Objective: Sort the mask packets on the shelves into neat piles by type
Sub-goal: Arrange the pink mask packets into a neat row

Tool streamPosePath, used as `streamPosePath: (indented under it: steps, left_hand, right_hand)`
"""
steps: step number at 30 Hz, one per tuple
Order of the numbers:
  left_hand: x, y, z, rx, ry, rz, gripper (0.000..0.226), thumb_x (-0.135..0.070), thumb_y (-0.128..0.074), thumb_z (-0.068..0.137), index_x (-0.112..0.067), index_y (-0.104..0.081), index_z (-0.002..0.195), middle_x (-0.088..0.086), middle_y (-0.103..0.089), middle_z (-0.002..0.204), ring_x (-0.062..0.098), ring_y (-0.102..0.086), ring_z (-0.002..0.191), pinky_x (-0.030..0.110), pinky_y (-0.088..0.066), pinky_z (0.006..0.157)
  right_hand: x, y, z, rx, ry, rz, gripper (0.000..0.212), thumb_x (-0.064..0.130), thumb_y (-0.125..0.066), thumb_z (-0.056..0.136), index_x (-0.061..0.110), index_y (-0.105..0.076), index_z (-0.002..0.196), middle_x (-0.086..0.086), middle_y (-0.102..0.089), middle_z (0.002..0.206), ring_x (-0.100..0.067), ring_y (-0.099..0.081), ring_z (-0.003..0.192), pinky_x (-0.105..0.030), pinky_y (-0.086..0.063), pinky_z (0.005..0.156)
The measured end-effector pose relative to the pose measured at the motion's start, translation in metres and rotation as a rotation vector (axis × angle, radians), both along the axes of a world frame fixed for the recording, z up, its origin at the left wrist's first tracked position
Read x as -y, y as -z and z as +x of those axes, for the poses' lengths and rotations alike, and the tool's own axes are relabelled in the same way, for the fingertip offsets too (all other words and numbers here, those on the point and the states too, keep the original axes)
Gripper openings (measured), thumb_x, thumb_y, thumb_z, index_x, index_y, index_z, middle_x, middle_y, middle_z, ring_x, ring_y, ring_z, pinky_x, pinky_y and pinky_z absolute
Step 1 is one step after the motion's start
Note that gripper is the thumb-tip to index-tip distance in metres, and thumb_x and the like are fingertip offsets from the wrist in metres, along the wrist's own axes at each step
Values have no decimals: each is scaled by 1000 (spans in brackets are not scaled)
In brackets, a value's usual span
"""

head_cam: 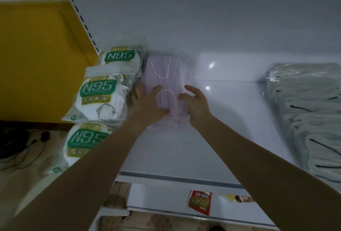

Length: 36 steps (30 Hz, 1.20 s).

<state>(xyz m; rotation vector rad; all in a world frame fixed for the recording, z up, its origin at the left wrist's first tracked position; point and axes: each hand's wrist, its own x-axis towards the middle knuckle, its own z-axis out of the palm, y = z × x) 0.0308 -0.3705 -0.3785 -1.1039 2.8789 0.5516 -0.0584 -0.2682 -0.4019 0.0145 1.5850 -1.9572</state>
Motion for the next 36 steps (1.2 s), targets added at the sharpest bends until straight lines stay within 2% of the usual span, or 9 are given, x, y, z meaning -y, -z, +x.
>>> streamPosePath:
  steps: [6,9,11,15,18,21,27,32,36]
  left_hand:
    - [-2,-3,-1,-145,-16,11,82,-46,-65,79,-32,-19,146,7,1,156,26,-4,144,42,-7,117]
    - [-2,-5,-4,-327,-163,39,71,-36,-59,86,-17,-25,145,6,-11,155,22,-16,142,33,-10,114]
    - [-4,-4,-4,-260,-165,18,66,-37,-58,86,-20,-30,142,7,-9,155,24,-15,142,34,-9,113]
    - [-12,-1,-9,-168,-131,70,58,-44,-51,90,-27,-32,142,12,-14,153,31,-12,141,41,-11,114]
    - [-12,5,-12,-231,-142,125,54,-42,-49,92,-29,-33,142,15,-24,150,32,-17,140,39,-16,114]
    - [-10,9,-11,-288,-88,111,55,-33,-56,90,-21,-37,141,13,-36,144,28,-28,137,35,-17,114]
    - [-20,14,-14,-476,-44,198,53,-14,-66,81,-13,-49,131,6,-50,136,21,-42,129,23,-24,105]
    - [-45,22,-19,-556,-60,415,73,-21,-72,76,-16,-37,140,8,-45,138,22,-41,129,30,-30,108]
    - [-76,22,-23,-660,-5,543,93,-25,-70,81,-20,-6,149,14,-28,148,29,-35,133,41,-35,107]
  right_hand:
    - [6,-7,-5,-313,-18,134,66,-3,-53,85,19,-29,142,-1,-50,123,-9,-55,84,-13,-45,58]
    - [11,-10,-9,-233,-39,110,50,2,-52,87,22,-38,130,4,-53,97,-6,-51,68,-15,-41,51]
    - [16,-9,-11,-209,-103,166,25,10,-58,86,19,-50,107,3,-52,84,-11,-51,70,-21,-41,56]
    - [21,-6,-7,-83,-170,168,67,26,-70,76,13,-42,135,-5,-55,126,-25,-58,107,-38,-50,90]
    - [18,-5,-13,-13,-99,196,68,8,-67,80,10,-35,140,-13,-54,125,-31,-59,104,-37,-51,79]
    - [13,-7,-17,119,-145,182,45,6,-69,78,-4,-56,119,-19,-62,105,-29,-62,79,-34,-52,66]
    - [3,-9,-22,-26,-213,238,45,6,-67,76,1,-54,119,-20,-62,114,-34,-64,96,-51,-53,84]
    - [-26,-17,-31,-243,-222,253,39,-2,-64,77,6,-48,112,-12,-60,99,-27,-63,88,-31,-53,70]
    - [-79,-50,-51,-661,-284,400,37,-7,-63,77,16,-43,98,-2,-49,69,2,-47,43,-10,-35,43]
